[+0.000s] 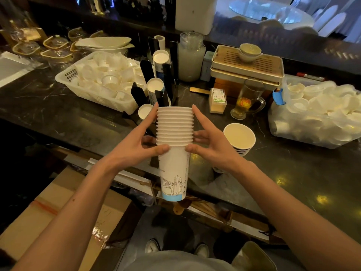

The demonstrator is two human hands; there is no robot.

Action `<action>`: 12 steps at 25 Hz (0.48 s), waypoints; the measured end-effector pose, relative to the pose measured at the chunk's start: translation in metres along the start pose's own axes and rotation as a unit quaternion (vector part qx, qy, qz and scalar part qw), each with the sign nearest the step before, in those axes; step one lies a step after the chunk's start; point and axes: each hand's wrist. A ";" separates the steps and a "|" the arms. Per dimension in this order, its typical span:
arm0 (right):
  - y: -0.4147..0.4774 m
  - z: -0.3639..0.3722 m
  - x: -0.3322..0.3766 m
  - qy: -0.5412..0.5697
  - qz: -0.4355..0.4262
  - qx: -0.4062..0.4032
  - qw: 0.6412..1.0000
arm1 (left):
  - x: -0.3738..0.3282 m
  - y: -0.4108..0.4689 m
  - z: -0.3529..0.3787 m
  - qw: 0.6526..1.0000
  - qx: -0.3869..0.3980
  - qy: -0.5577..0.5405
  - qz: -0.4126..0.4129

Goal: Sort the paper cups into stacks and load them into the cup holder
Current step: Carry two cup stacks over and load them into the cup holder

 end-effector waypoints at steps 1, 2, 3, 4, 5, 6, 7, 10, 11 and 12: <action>0.007 0.000 0.003 0.025 0.014 0.005 1.000 | -0.002 -0.002 -0.008 1.000 0.001 0.001 -0.001; 0.015 -0.001 0.006 0.049 0.027 0.011 0.998 | -0.004 -0.003 -0.016 1.000 0.000 0.001 -0.001; 0.025 0.000 0.009 0.067 0.037 0.017 0.997 | -0.007 -0.004 -0.025 1.000 -0.006 0.001 0.000; 0.035 0.001 0.012 0.079 0.045 0.019 0.996 | -0.010 -0.004 -0.032 1.000 -0.017 -0.002 0.005; 0.047 0.004 0.016 0.089 0.053 0.017 0.994 | -0.015 -0.003 -0.038 0.999 -0.032 0.001 0.005; 0.059 0.008 0.020 0.103 0.066 0.010 0.992 | -0.018 0.000 -0.044 0.999 -0.053 0.007 0.007; 0.071 0.013 0.023 0.122 0.084 0.000 0.989 | -0.022 0.006 -0.051 0.996 -0.085 0.014 0.004; 0.103 0.030 0.026 0.152 0.129 -0.033 0.979 | -0.023 0.024 -0.075 0.986 -0.158 0.011 -0.045; 0.112 0.035 0.025 0.134 0.143 -0.042 0.980 | -0.020 0.028 -0.083 0.985 -0.158 -0.002 -0.068; 0.120 0.040 0.024 0.115 0.165 -0.051 0.978 | -0.013 0.032 -0.092 0.984 -0.156 -0.001 -0.087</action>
Point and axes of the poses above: each hand's wrist, its own y-axis towards the middle knuckle, its own z-axis out of the palm, x = y × z, and after that the axes turned 4 degrees about x, right-handed
